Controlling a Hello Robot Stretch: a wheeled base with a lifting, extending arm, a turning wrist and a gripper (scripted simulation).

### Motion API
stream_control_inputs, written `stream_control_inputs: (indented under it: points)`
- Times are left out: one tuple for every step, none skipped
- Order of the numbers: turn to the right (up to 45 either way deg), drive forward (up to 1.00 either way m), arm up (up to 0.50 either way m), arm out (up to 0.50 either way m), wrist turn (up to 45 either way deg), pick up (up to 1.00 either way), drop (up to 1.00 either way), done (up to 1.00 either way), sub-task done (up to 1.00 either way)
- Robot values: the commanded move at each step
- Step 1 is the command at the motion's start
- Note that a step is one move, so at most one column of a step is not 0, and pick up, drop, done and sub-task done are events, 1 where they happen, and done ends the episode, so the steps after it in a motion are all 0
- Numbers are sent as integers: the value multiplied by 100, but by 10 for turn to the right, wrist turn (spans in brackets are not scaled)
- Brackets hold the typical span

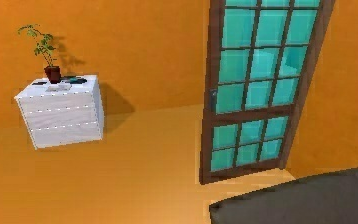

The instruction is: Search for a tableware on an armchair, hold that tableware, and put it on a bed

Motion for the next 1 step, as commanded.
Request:
stream_control_inputs:
  points:
    - [0, 0, 24, 0, 0, 0, 0, 0, 0]
